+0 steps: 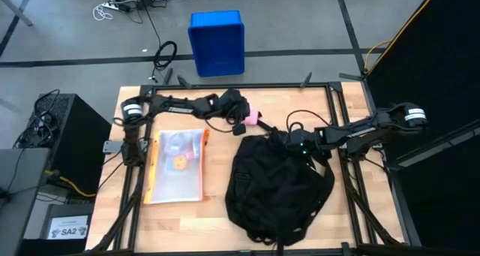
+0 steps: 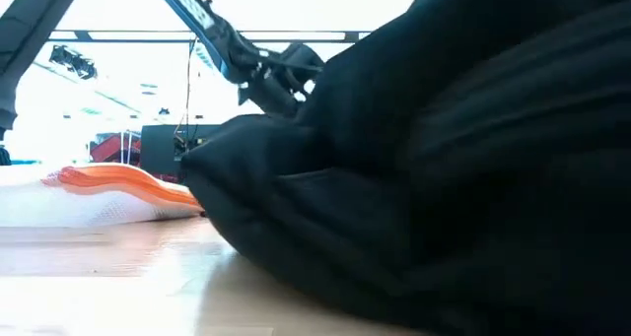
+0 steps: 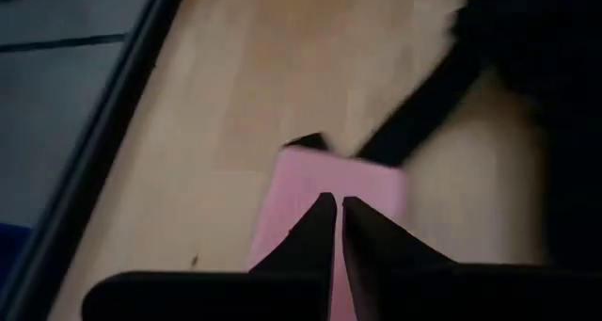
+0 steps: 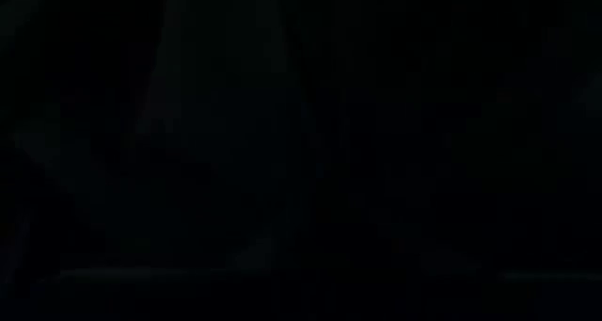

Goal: Unpack backpack
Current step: Move the backpack to the top of the table

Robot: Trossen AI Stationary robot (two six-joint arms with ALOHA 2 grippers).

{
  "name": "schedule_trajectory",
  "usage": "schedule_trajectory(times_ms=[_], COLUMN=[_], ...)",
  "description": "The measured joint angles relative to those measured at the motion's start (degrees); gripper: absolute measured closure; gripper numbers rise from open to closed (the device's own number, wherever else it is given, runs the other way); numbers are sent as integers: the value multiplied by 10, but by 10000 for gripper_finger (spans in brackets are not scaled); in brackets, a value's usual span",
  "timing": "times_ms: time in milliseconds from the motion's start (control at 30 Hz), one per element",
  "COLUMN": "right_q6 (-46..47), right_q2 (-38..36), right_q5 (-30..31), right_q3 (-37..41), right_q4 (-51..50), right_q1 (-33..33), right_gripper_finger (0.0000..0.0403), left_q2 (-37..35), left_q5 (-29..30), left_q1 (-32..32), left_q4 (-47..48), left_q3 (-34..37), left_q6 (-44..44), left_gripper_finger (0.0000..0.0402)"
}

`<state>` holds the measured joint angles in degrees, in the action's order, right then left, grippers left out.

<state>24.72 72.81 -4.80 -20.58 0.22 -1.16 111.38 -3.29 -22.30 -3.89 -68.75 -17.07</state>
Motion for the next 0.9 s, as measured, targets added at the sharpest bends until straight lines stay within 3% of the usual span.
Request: schedule_trajectory(times_ms=[167, 300, 533, 700, 900], right_q6=[23, 35, 26, 22, 21], right_q2=[-36, -41, -41, -41, -41], right_q5=[-3, 14, 21, 39, 52], right_q3=[0, -1, -1, -1, -1], right_q4=[-77, -100, -94, -90, -87], right_q1=[16, 17, 15, 15, 15], right_gripper_finger=[361, 362, 362, 365, 364], left_q2=[46, 54, 21, -7, -42], left_q5=[-49, -52, 143, 216, 348], left_q1=[-14, -20, -21, -20, -25], left_q4=[-18, 1, 189, 347, 554], left_q3=[0, -3, -4, -4, 4], left_q6=[27, 29, 73, 119, 189], left_gripper_finger=[402, 402, 402, 402, 402])
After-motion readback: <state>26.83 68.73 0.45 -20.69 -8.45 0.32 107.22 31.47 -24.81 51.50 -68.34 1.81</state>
